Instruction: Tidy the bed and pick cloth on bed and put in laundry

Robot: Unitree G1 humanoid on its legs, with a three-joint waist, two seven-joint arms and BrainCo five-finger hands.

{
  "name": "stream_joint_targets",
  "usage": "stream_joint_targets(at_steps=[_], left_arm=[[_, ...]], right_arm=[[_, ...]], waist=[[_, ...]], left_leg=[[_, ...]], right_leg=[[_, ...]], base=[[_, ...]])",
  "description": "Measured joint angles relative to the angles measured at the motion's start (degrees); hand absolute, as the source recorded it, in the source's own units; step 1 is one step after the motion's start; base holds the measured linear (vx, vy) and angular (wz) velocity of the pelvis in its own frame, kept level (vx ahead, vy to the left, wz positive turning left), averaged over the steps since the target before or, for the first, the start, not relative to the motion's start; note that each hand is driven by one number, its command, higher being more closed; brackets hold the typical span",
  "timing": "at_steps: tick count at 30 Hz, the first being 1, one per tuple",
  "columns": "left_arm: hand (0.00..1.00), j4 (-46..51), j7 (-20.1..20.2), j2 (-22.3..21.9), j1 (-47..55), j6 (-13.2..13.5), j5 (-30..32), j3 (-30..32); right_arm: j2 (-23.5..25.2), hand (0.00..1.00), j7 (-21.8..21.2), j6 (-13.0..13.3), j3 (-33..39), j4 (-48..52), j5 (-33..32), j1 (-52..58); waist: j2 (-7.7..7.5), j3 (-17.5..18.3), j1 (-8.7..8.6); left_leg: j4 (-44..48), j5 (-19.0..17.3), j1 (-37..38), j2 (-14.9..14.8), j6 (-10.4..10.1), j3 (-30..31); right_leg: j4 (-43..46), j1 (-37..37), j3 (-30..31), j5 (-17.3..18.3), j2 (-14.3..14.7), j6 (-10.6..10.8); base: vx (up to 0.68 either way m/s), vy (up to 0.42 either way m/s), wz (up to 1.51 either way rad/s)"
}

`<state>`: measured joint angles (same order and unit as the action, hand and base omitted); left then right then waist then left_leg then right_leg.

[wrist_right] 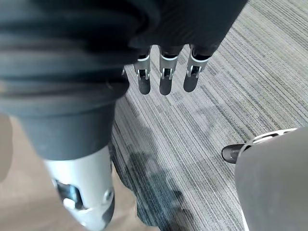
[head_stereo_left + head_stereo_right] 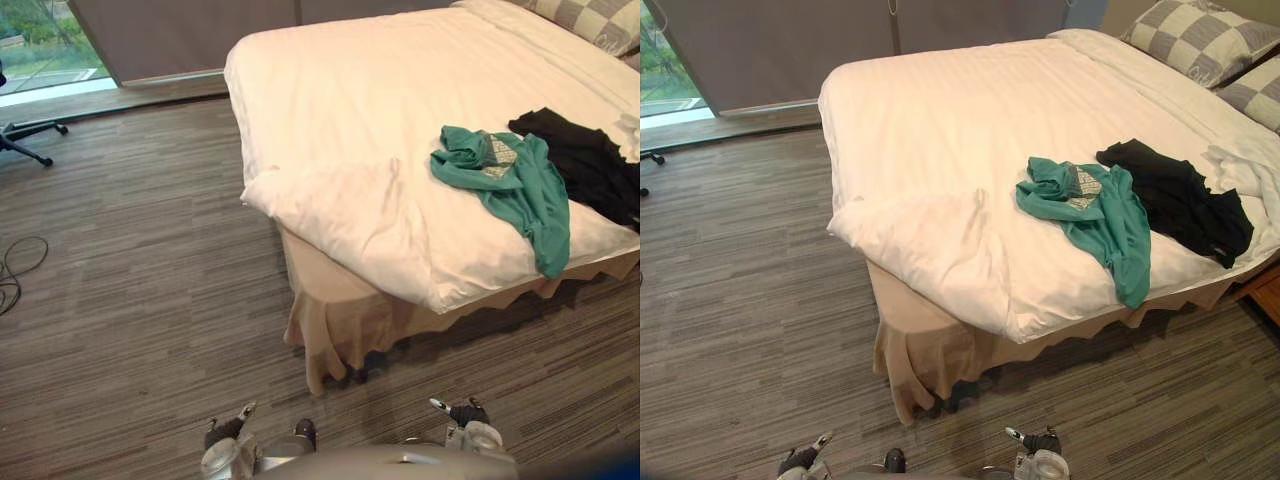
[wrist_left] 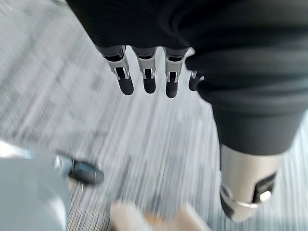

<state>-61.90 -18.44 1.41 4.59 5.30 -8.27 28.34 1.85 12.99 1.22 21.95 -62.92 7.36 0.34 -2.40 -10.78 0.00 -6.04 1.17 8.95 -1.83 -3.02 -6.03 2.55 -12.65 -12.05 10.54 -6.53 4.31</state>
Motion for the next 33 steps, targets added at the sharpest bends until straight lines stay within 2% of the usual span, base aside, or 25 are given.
stream_joint_targets(at_steps=[6,9,10,11,13,14,15,18,19,20,22,23,24,25,26,27,29,33], left_arm=[[0.00,7.20,-7.26,0.58,1.02,0.60,-3.30,6.58],[0.00,15.41,-9.94,4.37,-0.54,0.78,-4.11,6.60],[0.00,21.44,-10.85,8.23,-4.13,-0.71,-3.97,8.42],[0.00,22.85,-11.11,11.34,-6.52,-0.74,-3.64,8.94],[0.00,22.84,-10.02,31.86,-15.09,-0.04,-0.95,10.41],[0.00,23.08,-9.82,35.90,-17.23,0.48,-0.06,10.70],[0.00,21.97,-9.11,42.98,-21.84,2.04,2.09,10.17],[0.00,17.11,-6.79,52.53,-31.24,2.76,3.54,5.41],[0.00,17.12,-6.37,53.09,-32.34,2.60,3.93,4.31],[0.00,19.85,-6.31,52.64,-34.51,2.36,5.13,0.72],[0.00,29.61,-7.38,49.81,-32.91,2.70,8.92,-4.34],[0.00,35.32,-8.40,45.51,-30.98,3.41,12.38,-5.91],[0.00,38.09,-9.63,39.74,-29.93,3.68,15.08,-5.58],[0.00,38.24,-10.33,37.61,-29.93,3.34,16.25,-5.39],[0.00,38.22,-11.06,35.31,-29.92,2.06,17.11,-5.93],[0.00,38.15,-11.26,33.96,-29.76,1.17,18.40,-7.31],[0.00,38.16,-10.87,33.72,-29.92,0.54,20.72,-10.59],[0.00,38.16,-10.30,33.76,-34.52,0.41,25.25,-18.07]], right_arm=[[0.20,0.00,1.93,0.77,-0.12,0.41,-1.80,1.51],[0.14,0.00,1.99,1.14,-0.65,0.90,-2.57,2.61],[-0.11,0.00,1.89,1.42,-0.99,1.41,-2.73,4.08],[-0.26,0.00,1.89,1.59,-1.35,1.78,-2.73,4.74],[-1.33,0.00,-0.45,1.73,-4.48,3.06,-2.85,6.49],[-1.50,0.00,-0.51,1.76,-4.58,3.59,-2.83,7.35],[-2.27,0.00,-0.53,1.72,-4.10,4.03,-2.72,8.86],[-2.67,0.00,-1.48,1.48,-3.26,4.67,-2.89,11.36],[-2.66,0.00,-1.53,1.47,-2.74,4.66,-2.91,11.42],[-2.85,0.00,-1.69,1.44,-2.07,4.58,-2.92,12.32],[-3.00,0.00,-2.05,1.56,-2.49,4.65,-3.97,12.32],[-3.68,0.00,-2.21,1.71,-2.18,4.86,-4.29,12.36],[-3.88,0.00,-2.52,1.77,-1.49,5.03,-4.36,12.22],[-3.68,0.00,-2.74,1.63,-1.15,4.94,-4.36,11.92],[-2.97,0.00,-2.96,1.66,-0.43,5.01,-4.37,11.66],[-2.99,0.00,-3.07,1.64,0.33,4.42,-4.39,11.61],[-2.98,0.00,-3.20,1.47,1.43,3.47,-4.40,11.49],[-4.53,0.00,-3.40,0.66,3.38,3.40,-4.33,12.58]], waist=[[-0.01,0.55,1.41],[-0.09,1.29,2.65],[-0.23,2.53,3.58],[-0.29,2.81,3.78],[-0.89,4.41,3.13],[-0.82,4.79,3.07],[-0.44,5.16,2.89],[1.11,7.07,2.63],[1.70,7.35,2.49],[2.39,7.64,2.38],[2.87,7.69,2.40],[3.34,7.54,1.30],[4.31,7.20,0.80],[3.97,6.99,0.93],[2.40,6.55,0.55],[2.54,6.69,0.17],[3.17,6.27,-0.74],[6.31,5.63,-2.35]], left_leg=[[-0.01,-1.31,0.02,0.20,-0.01,-1.08],[-0.01,-1.98,0.14,0.59,0.34,-1.29],[0.08,-3.36,0.01,-0.26,0.04,-4.83],[0.09,-3.02,0.01,-0.25,-0.42,-5.73],[0.40,-2.55,0.03,-0.97,-0.38,-6.50],[0.41,-2.57,0.00,-1.08,-0.37,-7.09],[0.47,-2.45,0.46,-1.02,-0.22,-7.72],[0.47,-2.69,1.13,-0.72,0.15,-8.53],[0.48,-2.82,1.19,-0.68,0.37,-8.73],[0.49,-2.87,1.32,-0.65,0.42,-8.79],[1.02,-2.87,1.14,-1.13,0.41,-8.19],[2.50,-2.87,0.69,-2.27,0.41,-7.36],[3.92,-2.87,-0.01,-3.26,0.40,-7.24],[4.58,-2.91,-0.13,-3.31,0.34,-7.47],[5.29,-3.59,-0.24,-2.80,-0.57,-7.49],[5.31,-4.83,-0.21,-3.30,-1.45,-7.36],[5.25,-5.03,-0.28,-4.62,-1.69,-7.78],[4.96,-5.03,-0.09,-5.14,-1.70,-9.21]], right_leg=[[-1.39,-1.08,-0.67,-0.11,-0.27,-0.06],[-2.49,-1.86,-0.96,-0.12,-0.59,-0.05],[-2.64,-1.70,-1.00,-0.23,-0.65,0.06],[-2.49,-1.82,-1.42,-0.26,-0.62,0.08],[-0.70,-0.86,-0.46,-0.26,-0.40,0.08],[0.08,-0.19,0.09,-0.27,-0.39,0.09],[0.88,0.19,0.25,-0.74,-0.47,0.16],[1.54,0.24,0.33,-2.48,-0.51,0.17],[1.56,0.27,0.29,-2.69,-0.53,0.15],[1.94,0.31,0.33,-2.78,-0.66,0.10],[4.78,1.18,0.28,-2.77,-0.47,0.10],[8.90,3.67,0.46,-2.13,-0.26,0.11],[5.27,4.31,1.35,0.52,0.90,-0.52],[1.55,4.24,1.63,-0.48,1.42,-0.85],[-2.30,5.07,1.89,-5.49,1.25,-1.27],[-2.40,4.70,1.88,-4.81,1.76,-1.68],[-2.52,5.29,2.54,-4.83,3.18,-1.81],[-2.43,6.52,5.03,-5.25,3.91,-2.52]], base=[[0.01,0.002,0.00],[0.10,0.002,0.04],[0.14,-0.023,0.19],[0.14,-0.017,0.22],[0.13,0.030,-0.02],[0.16,0.080,-0.18],[0.13,0.080,-0.08],[0.16,0.112,-0.05],[0.14,0.085,-0.05],[0.11,0.052,0.08],[0.07,0.003,0.19],[0.03,-0.048,0.11],[0.01,-0.065,-0.01],[-0.01,-0.113,-0.16],[0.02,-0.138,-0.15],[0.03,-0.168,-0.22],[0.02,-0.135,-0.24],[-0.01,-0.046,-0.31]])
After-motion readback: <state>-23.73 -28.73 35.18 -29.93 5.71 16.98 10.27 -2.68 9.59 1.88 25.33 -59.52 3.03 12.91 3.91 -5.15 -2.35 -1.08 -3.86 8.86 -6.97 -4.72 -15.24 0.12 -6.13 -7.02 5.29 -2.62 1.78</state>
